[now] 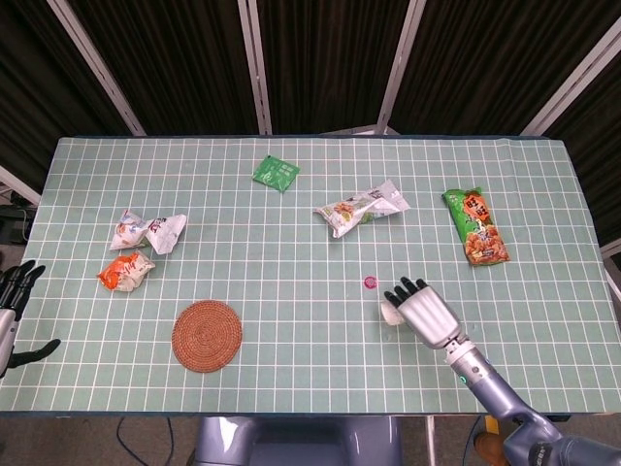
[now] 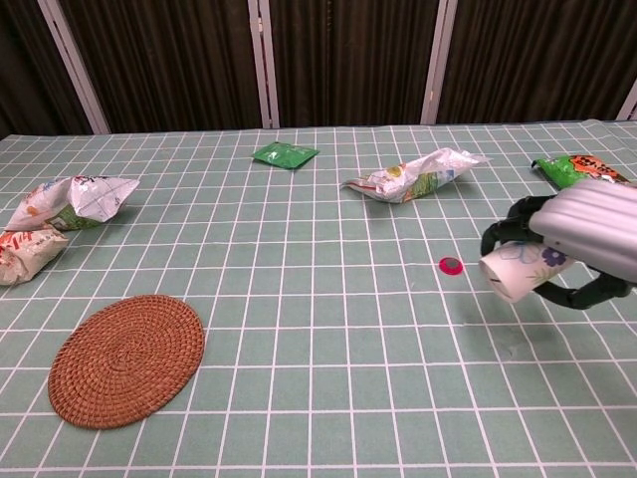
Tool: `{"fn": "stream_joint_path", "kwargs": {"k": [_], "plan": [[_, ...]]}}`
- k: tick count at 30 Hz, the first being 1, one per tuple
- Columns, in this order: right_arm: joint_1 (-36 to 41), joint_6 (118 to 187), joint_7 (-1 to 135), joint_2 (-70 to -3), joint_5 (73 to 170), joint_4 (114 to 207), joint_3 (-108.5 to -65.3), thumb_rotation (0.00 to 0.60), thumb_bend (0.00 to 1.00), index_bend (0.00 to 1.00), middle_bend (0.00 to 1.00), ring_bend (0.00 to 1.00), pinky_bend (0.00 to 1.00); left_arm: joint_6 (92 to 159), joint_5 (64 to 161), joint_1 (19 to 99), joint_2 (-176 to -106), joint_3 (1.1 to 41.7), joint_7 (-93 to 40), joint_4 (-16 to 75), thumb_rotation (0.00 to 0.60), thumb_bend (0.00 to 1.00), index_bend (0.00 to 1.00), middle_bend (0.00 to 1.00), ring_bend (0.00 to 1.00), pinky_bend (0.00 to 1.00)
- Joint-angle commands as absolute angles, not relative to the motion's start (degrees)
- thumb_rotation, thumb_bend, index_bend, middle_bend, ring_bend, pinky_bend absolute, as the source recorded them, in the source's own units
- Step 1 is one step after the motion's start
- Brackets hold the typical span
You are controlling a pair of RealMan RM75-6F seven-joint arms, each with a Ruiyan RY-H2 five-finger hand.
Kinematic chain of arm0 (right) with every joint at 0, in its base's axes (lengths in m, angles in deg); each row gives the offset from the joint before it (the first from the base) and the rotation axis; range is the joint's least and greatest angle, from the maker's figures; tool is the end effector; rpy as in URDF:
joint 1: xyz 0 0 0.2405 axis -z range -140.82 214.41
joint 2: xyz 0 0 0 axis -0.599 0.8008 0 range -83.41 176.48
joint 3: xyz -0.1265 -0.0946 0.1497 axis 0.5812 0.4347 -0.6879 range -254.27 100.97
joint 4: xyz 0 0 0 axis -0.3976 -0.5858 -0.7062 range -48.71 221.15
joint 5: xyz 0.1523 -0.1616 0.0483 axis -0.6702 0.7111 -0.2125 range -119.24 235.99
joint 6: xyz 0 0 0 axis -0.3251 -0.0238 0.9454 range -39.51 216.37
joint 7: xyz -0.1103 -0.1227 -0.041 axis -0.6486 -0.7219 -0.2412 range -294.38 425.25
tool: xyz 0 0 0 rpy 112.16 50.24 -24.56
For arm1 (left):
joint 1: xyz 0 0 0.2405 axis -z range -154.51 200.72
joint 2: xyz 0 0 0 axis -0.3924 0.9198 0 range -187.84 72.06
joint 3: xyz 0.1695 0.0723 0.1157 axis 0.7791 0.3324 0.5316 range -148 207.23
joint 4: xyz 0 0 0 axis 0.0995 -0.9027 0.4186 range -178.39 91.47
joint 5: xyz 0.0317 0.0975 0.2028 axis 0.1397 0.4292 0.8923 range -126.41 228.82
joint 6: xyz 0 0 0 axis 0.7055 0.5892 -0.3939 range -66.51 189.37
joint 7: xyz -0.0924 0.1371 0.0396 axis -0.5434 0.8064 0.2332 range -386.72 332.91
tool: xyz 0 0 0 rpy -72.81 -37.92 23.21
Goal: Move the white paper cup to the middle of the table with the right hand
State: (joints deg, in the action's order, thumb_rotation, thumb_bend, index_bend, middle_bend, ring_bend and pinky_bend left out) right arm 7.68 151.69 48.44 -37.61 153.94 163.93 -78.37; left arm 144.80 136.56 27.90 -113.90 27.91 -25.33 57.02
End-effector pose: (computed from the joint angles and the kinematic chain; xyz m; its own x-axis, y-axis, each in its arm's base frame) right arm -0.1813 -0.2842 -0.0259 0.6931 -0.0452 0.7194 -0.6056 -0.5778 0.5472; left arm -0.2729 0.1990 0.1454 0.4203 0.0530 0.9058 0.9072 -0.0027 -0.4207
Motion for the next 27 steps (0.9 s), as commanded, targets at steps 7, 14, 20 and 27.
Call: {"fn": "stream_joint_path", "kwargs": {"k": [7, 14, 20, 27], "plan": [[1.4, 141.67, 57.64, -38.9, 149.53, 168.49, -79.15, 0.6, 0.45, 0.29, 0.38, 0.23, 0.46, 144.28, 135.86, 28.08, -113.65, 27.76, -25.93, 56.66, 0.6, 0.0, 0.0, 0.0, 0.0, 0.0], [0.19, 139.4, 55.22, -41.3, 148.31, 167.22, -78.66, 0.6, 0.35, 0.28, 0.35, 0.18, 0.41, 144.46, 135.82, 28.03, -113.27, 27.67, -26.79, 56.72, 0.6, 0.0, 0.0, 0.0, 0.0, 0.0], [-0.69, 136.21, 51.83, -39.9, 145.88, 168.23, -78.05, 0.6, 0.04, 0.01, 0.0, 0.0, 0.0, 144.29, 135.74, 28.07, -113.01, 27.72, -26.98, 56.73, 0.6, 0.0, 0.0, 0.0, 0.0, 0.0], [0.29, 141.26, 41.92, -34.66, 149.03, 175.93, -77.1, 0.6, 0.0, 0.0, 0.0, 0.0, 0.0, 144.53, 135.94, 28.03, -112.75, 27.7, -27.59, 56.8, 0.6, 0.0, 0.0, 0.0, 0.0, 0.0]]}}
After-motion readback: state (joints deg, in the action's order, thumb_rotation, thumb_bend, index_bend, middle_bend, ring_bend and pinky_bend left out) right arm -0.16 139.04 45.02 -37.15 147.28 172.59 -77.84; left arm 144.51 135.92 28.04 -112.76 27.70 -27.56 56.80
